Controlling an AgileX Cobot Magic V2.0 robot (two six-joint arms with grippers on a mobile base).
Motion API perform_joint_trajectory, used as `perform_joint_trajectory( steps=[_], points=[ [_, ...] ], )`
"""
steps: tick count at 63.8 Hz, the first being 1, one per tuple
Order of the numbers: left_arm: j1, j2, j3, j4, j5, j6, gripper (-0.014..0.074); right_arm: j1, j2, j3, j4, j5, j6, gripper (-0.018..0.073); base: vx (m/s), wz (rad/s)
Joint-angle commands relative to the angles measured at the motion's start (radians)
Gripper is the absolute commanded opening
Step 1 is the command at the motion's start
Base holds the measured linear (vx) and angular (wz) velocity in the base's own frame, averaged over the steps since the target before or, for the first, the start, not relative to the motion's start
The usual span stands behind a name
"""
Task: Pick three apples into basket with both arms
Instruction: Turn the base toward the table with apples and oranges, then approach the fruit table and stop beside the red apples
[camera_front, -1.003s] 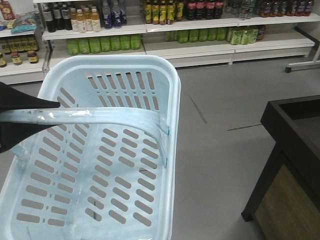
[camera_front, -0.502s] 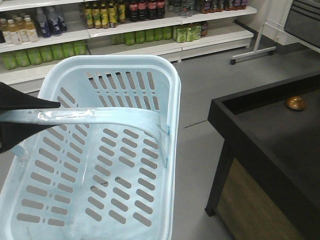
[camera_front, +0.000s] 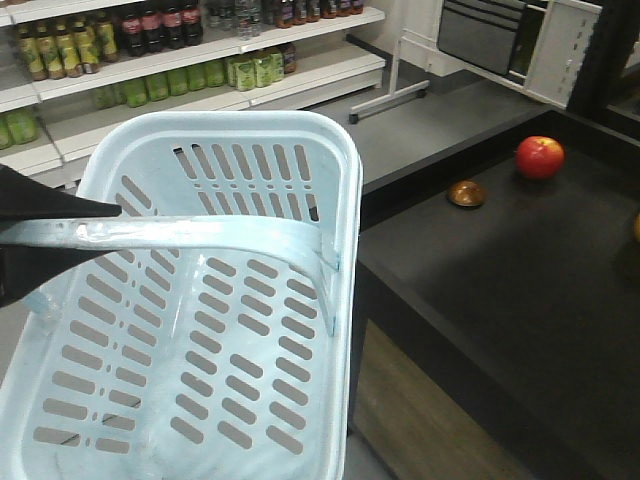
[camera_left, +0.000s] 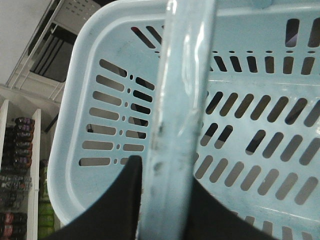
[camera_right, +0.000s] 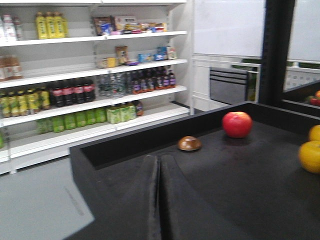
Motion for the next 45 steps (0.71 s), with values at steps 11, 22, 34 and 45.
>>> perform_joint_trajectory(
  steps=[11, 22, 34, 45],
  points=[
    [-0.005, -0.014, -0.033, -0.015, -0.094, -0.012, -0.0006, -0.008, -0.011, 0.014, -0.006, -0.078, 0.002, -0.0009, 0.11, -0.42],
    [-0.005, -0.014, -0.033, -0.015, -0.094, -0.012, -0.0006, -0.008, -0.011, 0.014, -0.006, -0.078, 0.002, -0.0009, 0.11, -0.43],
    [-0.005, -0.014, -0.033, -0.015, -0.094, -0.012, -0.0006, -0.008, -0.011, 0.014, -0.006, -0.078, 0.002, -0.0009, 0.11, -0.45],
    [-0.005, -0.014, -0.033, -0.015, -0.094, -0.012, -0.0006, -0.008, -0.011, 0.014, -0.006, -0.078, 0.002, -0.0009, 0.10, -0.48]
  ],
)
